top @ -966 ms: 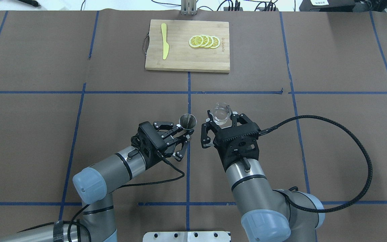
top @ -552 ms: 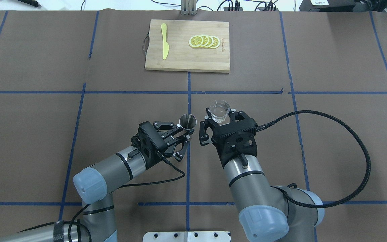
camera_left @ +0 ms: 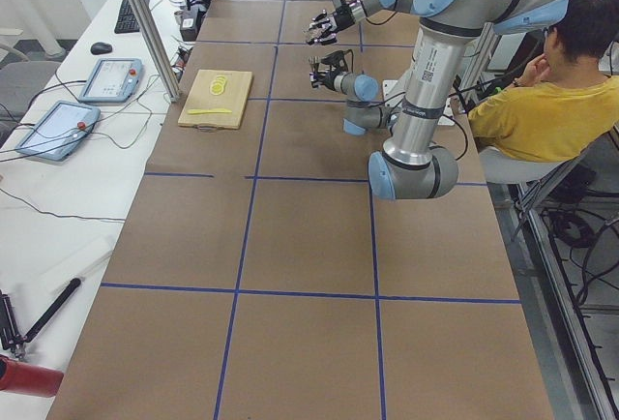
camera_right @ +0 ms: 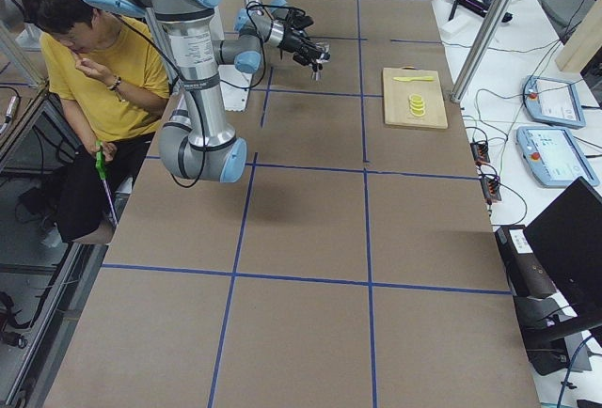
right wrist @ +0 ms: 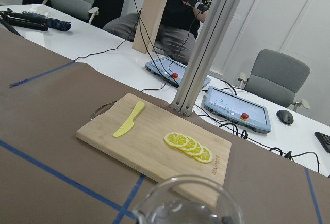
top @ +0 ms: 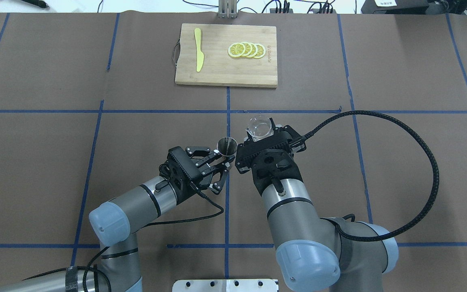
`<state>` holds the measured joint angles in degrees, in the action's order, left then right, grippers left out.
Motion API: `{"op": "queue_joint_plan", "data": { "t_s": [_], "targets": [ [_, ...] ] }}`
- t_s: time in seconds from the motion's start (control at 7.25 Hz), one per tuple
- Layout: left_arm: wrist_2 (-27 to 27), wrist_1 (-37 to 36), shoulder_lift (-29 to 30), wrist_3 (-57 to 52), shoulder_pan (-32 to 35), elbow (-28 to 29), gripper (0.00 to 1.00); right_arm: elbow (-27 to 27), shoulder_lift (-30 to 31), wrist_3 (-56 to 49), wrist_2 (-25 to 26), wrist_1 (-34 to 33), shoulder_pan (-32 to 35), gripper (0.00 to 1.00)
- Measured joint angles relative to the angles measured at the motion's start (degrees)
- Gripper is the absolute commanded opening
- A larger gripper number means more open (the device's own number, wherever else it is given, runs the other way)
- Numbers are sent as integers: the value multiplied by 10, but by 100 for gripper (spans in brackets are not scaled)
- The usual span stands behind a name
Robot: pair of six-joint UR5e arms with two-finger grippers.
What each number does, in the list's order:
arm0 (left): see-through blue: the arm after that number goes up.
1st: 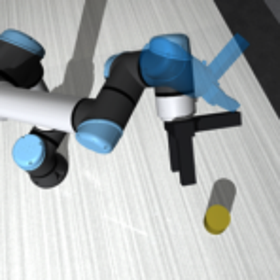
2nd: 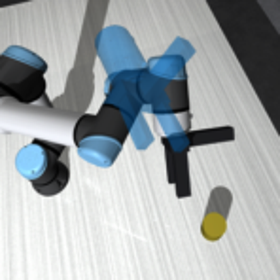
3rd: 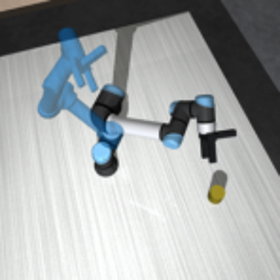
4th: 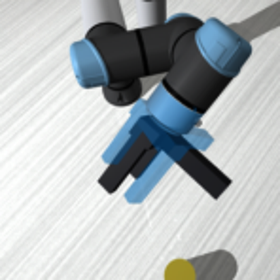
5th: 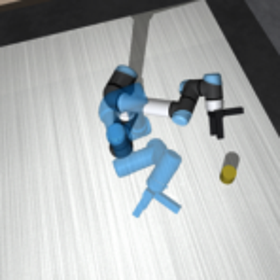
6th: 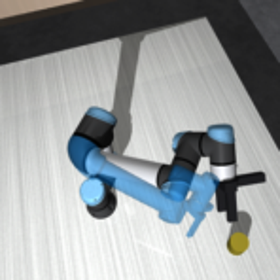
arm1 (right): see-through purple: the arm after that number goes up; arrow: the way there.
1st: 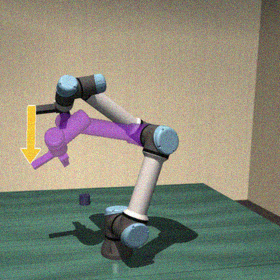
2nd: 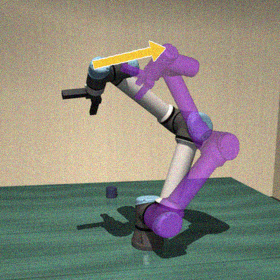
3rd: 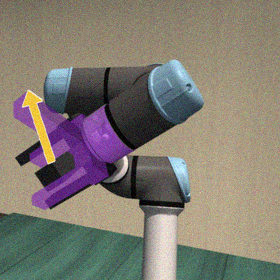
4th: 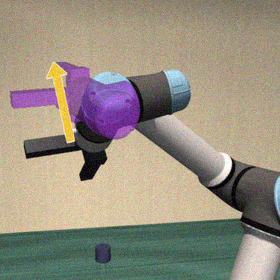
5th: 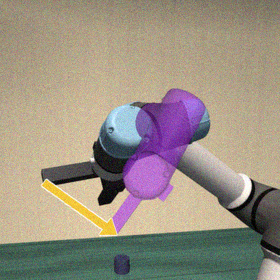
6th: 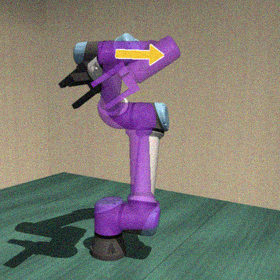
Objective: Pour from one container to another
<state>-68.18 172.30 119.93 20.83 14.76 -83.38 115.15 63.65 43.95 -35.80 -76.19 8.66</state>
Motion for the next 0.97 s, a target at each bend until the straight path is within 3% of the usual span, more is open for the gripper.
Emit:
{"op": "queue_joint_plan", "data": {
  "t_s": [0.41, 0.97],
  "targets": [
    [1, 0, 3, 0, 0, 0, 0, 0, -32, -22, 0, -55, -4, 0],
    [1, 0, 5, 0, 0, 2, 0, -1, -44, -64, 1, -70, -8, 0]
  ]
}}
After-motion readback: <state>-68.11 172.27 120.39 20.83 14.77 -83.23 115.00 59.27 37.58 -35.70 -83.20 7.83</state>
